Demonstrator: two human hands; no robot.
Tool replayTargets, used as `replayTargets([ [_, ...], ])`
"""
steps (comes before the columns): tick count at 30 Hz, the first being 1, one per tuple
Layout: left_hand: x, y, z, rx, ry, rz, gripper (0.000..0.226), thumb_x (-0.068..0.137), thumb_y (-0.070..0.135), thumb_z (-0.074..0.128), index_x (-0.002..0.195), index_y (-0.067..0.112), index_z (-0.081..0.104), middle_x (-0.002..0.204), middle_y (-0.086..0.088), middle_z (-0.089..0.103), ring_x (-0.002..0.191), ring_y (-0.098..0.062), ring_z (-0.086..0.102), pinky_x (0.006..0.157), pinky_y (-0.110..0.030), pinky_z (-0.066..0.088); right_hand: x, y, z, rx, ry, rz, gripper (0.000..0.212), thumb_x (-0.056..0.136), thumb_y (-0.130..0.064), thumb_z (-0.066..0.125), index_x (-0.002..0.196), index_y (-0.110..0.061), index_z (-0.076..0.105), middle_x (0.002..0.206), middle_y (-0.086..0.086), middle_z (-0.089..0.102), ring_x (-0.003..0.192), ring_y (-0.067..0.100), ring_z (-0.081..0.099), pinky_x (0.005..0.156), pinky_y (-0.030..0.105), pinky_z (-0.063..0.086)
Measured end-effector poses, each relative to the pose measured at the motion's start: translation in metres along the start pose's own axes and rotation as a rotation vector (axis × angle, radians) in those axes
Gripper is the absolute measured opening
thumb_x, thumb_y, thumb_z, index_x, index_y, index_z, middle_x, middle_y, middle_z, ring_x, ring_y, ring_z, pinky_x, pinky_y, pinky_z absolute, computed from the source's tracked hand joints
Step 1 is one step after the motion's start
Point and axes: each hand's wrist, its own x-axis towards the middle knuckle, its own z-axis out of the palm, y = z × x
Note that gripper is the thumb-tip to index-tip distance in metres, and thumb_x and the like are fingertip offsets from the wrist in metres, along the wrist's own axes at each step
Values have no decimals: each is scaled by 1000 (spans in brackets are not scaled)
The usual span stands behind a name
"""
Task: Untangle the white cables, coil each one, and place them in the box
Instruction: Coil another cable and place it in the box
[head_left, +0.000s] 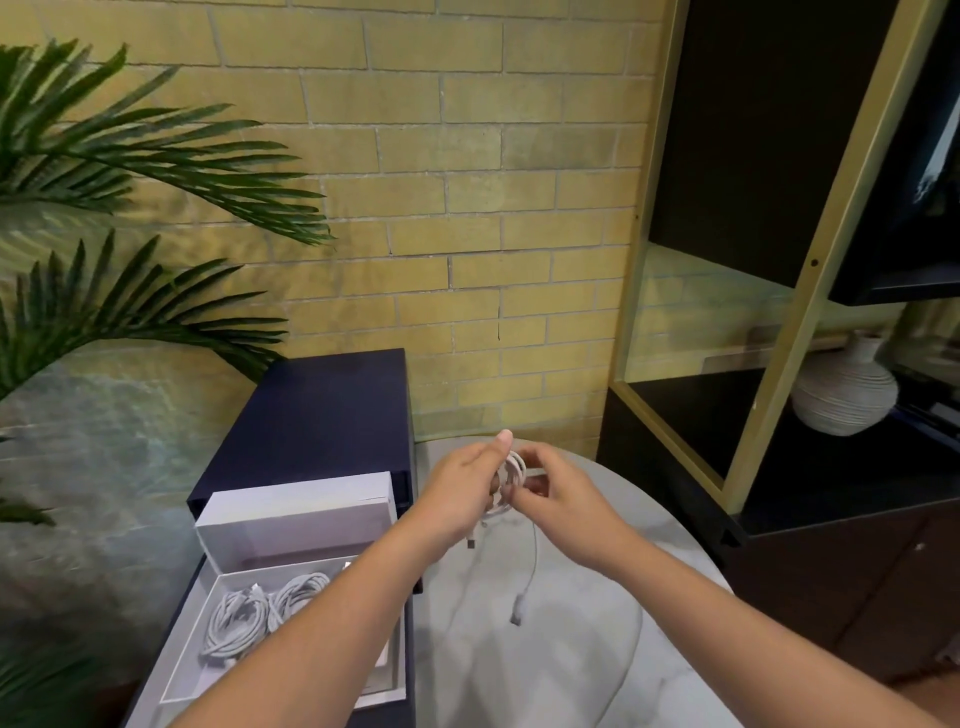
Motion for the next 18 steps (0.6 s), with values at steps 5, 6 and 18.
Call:
replayTargets([
  [5, 0, -2, 2, 67, 2, 59, 45, 99, 46, 41, 69, 16, 57, 52, 13, 44, 53, -8, 41, 60, -28, 33, 8, 2, 4, 223, -59, 198, 15, 89, -4, 48, 97, -7, 61, 87, 8, 62, 80, 21, 59, 77, 31, 50],
  [6, 1, -2, 1, 98, 7, 73, 44, 99, 45, 41, 68, 16, 56, 51, 14, 44, 52, -7, 40, 60, -28, 32, 9, 1, 4, 300, -84, 217, 16, 89, -2, 47, 95, -6, 60, 85, 6, 60, 77, 16, 55, 73, 27, 46],
  [18, 3, -1, 1, 203, 62, 106, 45, 95, 51, 45, 70, 15, 53, 60, 6, 45, 58, -14, 41, 61, -31, 34, 8, -9, -10, 514, -270, 276, 29, 89, 3, 43, 102, -15, 61, 86, -3, 65, 77, 4, 58, 71, 26, 33],
])
